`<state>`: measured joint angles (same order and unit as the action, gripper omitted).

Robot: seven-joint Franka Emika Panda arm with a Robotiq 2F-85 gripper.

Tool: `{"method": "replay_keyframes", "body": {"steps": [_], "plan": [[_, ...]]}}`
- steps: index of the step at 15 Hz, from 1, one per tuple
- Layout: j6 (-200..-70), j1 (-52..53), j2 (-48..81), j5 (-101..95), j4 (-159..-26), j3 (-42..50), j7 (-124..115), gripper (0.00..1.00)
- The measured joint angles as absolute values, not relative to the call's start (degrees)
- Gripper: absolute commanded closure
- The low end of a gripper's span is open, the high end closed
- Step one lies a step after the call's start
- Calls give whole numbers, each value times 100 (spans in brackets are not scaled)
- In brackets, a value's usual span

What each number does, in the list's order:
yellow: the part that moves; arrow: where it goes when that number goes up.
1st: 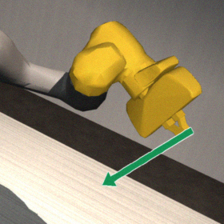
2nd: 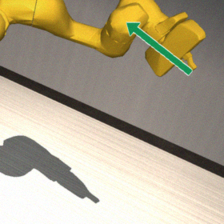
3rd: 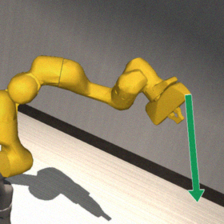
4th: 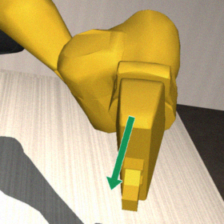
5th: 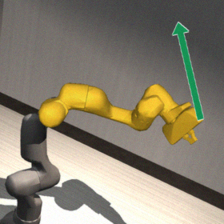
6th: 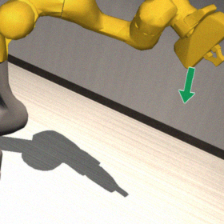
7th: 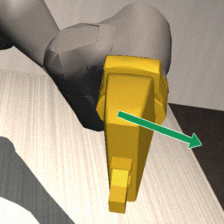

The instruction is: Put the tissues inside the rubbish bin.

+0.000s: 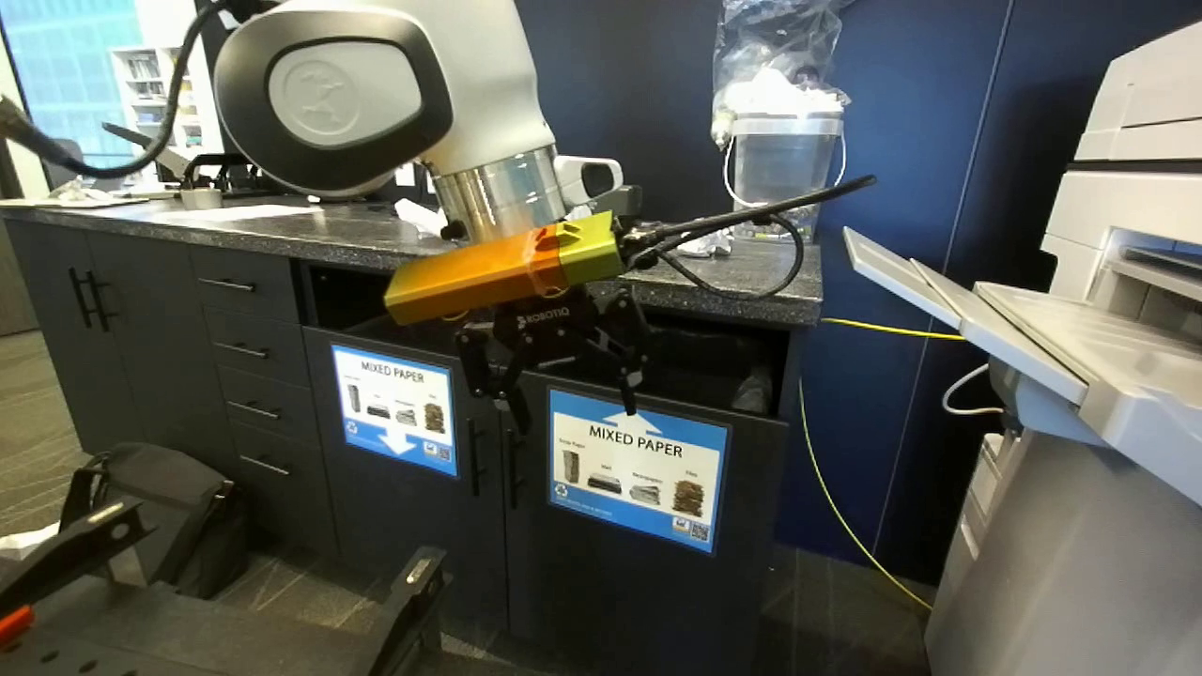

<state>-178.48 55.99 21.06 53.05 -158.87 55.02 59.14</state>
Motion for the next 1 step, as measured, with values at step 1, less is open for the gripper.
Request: {"method": "replay_keyframes", "body": {"steps": [1], "plan": [[-17846,5599,2106,5305,-15887,5507,5914,0]]}}
